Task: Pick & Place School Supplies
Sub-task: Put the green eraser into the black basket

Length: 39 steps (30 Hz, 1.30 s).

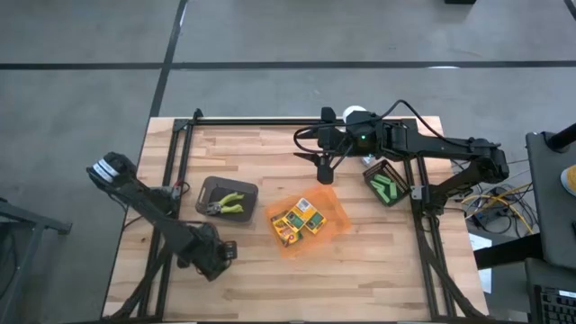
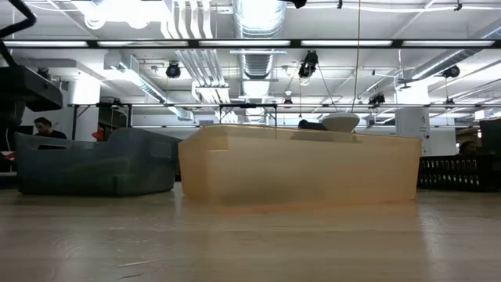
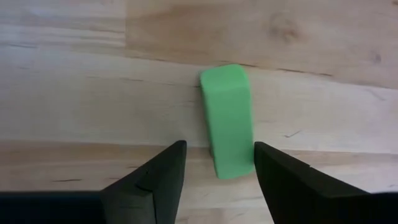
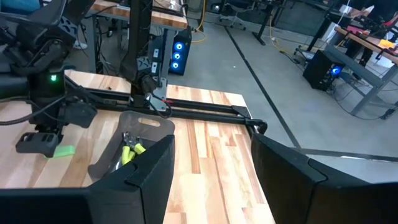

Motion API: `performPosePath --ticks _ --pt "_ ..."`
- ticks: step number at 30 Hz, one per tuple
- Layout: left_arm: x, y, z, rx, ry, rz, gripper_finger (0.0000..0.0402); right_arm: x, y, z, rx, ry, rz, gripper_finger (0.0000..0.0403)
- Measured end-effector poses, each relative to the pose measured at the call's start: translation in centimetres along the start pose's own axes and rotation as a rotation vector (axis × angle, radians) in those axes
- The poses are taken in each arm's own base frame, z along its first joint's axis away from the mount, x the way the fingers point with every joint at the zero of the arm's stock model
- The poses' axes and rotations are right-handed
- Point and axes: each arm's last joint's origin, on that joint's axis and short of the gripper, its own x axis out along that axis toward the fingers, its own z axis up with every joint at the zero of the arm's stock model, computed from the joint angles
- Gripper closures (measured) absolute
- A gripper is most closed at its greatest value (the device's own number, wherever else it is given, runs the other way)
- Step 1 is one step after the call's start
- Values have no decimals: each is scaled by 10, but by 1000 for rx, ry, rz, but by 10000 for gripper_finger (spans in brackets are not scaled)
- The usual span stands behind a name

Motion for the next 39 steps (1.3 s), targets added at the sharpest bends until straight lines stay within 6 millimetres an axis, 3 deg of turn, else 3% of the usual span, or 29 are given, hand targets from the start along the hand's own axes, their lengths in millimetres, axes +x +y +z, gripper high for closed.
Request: performPosePath --ticks 17,30,39 --pt "2 -1 8 30 21 99 207 0 0 0 0 0 0 197" --pt "4 -2 14 108 9 98 312 0 0 0 0 0 0 197" --pt "0 -6 11 117 13 72 314 0 0 0 0 0 0 197"
